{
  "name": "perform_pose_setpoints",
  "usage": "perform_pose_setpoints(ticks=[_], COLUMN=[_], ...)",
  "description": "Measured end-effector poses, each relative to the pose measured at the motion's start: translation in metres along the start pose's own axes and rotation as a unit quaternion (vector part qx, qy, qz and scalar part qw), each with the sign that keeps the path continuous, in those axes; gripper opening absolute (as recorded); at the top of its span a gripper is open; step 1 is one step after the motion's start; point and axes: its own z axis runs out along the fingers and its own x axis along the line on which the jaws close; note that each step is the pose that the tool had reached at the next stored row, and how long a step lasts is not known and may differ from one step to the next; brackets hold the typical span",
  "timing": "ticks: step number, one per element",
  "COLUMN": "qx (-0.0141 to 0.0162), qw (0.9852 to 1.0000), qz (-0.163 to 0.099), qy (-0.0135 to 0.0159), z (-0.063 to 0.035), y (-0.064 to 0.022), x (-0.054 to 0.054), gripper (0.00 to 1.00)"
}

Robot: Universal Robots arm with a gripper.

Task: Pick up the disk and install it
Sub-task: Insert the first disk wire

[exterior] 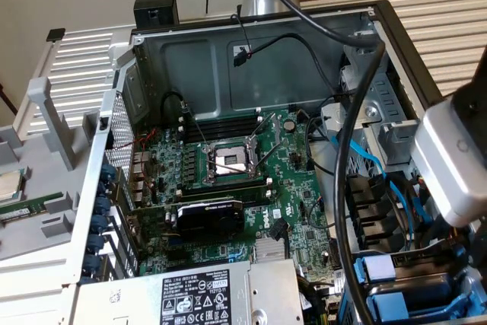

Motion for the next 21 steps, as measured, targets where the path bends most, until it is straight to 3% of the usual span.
perform_pose_setpoints(ticks=[15,21], qx=[-0.0216,-0.0292], qw=[0.9994,0.9990], qz=[0.006,0.008], qy=[-0.0251,-0.0322], z=[0.0103,0.0124], y=[-0.0072,-0.0107], x=[0.004,0.005], gripper=[0.36,0.36])
